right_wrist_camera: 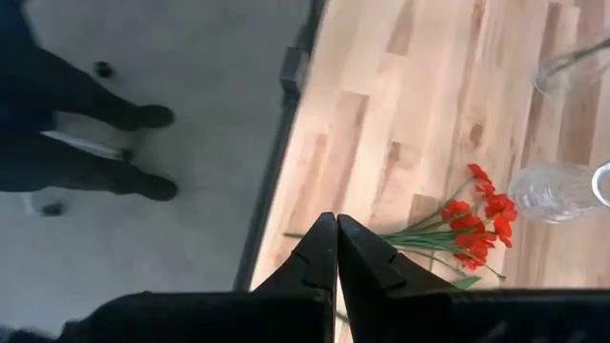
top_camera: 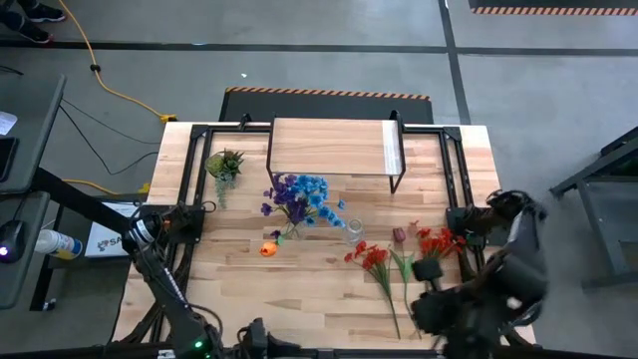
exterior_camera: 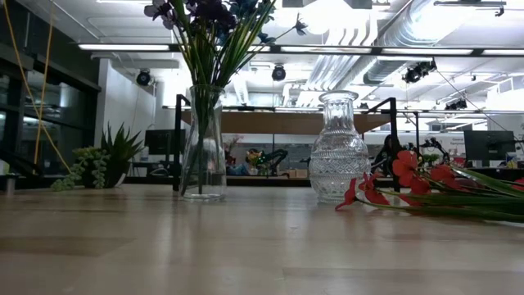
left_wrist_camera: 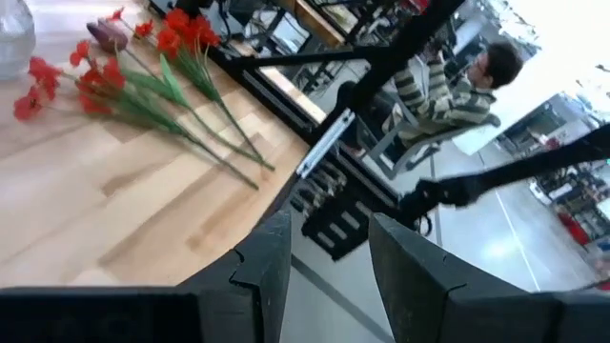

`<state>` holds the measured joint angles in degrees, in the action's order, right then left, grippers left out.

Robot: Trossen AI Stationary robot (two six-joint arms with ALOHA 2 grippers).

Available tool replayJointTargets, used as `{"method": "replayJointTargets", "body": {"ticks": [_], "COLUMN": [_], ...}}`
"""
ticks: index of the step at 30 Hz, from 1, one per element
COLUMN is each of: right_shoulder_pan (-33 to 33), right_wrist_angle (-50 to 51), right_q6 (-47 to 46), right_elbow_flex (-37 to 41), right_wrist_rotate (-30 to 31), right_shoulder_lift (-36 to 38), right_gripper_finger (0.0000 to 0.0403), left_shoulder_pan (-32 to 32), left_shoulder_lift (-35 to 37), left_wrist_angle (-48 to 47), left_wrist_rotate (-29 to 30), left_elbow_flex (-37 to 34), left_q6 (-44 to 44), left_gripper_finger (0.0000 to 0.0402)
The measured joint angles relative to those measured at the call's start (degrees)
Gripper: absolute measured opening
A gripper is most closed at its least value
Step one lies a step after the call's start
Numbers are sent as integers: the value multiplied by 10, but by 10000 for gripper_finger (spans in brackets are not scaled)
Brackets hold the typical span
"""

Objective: Pick and place flowers into a vace then onto a shelf
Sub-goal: Put the left red flower into the right transparent crystal vase

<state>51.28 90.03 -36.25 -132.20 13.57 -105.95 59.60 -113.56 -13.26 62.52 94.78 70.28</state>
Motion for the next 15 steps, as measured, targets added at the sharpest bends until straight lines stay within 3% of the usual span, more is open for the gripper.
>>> {"method": "replayJointTargets", "body": {"ticks": [15], "right_shoulder_pan": [-29], "right_wrist_angle": [0], "right_q6": [-98], "right_elbow_flex": [0], "right_wrist_rotate": [47], "right_shoulder_lift": [-81], "right_gripper_finger": [1], "left_shoulder_pan": [96], "left_shoulder_lift": [0], "left_wrist_angle": [-96], "left_wrist_rotate": [75], "left_elbow_flex": [0], "left_q6": [110], "left_gripper_finger": [177]}}
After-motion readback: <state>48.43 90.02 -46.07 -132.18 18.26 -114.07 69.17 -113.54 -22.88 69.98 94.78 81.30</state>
